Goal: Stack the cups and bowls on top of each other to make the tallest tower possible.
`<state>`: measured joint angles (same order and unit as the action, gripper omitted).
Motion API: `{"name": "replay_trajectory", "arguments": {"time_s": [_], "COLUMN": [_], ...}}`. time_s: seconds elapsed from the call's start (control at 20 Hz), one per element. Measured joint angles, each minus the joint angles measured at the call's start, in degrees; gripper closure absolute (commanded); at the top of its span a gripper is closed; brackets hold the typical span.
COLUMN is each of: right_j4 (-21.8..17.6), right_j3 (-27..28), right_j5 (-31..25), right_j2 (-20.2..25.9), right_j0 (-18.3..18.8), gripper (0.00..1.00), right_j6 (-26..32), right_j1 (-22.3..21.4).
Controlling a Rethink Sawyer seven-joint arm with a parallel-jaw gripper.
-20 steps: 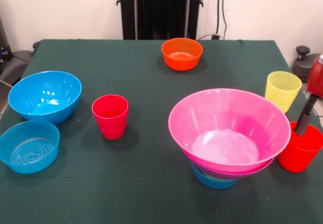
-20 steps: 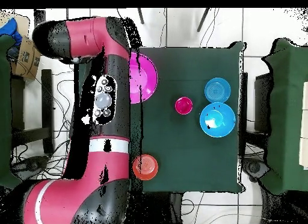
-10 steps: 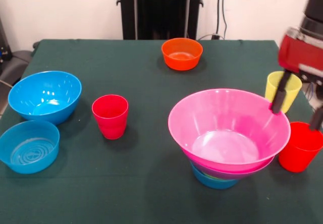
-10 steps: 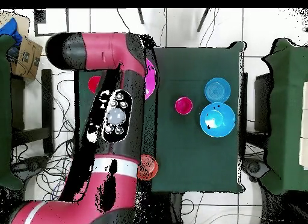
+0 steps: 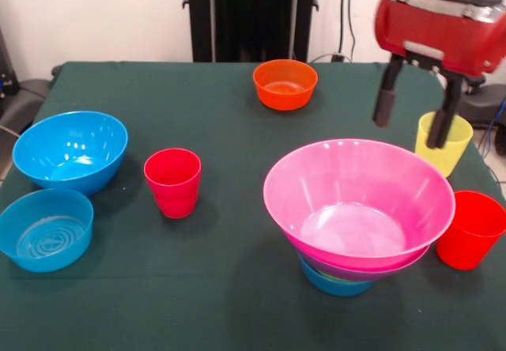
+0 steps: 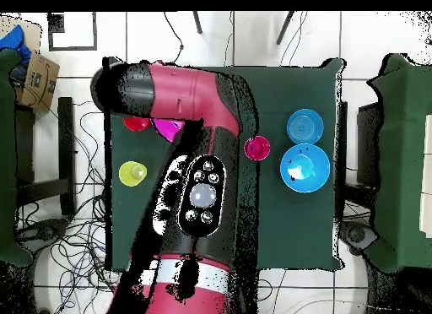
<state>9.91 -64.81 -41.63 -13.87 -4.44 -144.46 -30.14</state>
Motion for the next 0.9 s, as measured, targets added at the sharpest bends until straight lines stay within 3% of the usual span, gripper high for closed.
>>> {"name": "replay_trajectory", "arguments": {"time_s": [0.45, 0.65, 0.9], "right_j4": [-2.0, -5.3, -9.6], "right_j3": [-10.8, -17.1, -20.2], "right_j5": [6.1, 9.8, 10.7], "right_j2": [6.5, 10.1, 11.4], "right_j0": [7.2, 12.6, 15.1], "gripper": [0.00, 0.00, 0.00], "right_j6": [1.4, 3.2, 4.5], "right_j1": [-6.9, -10.1, -11.4]}}
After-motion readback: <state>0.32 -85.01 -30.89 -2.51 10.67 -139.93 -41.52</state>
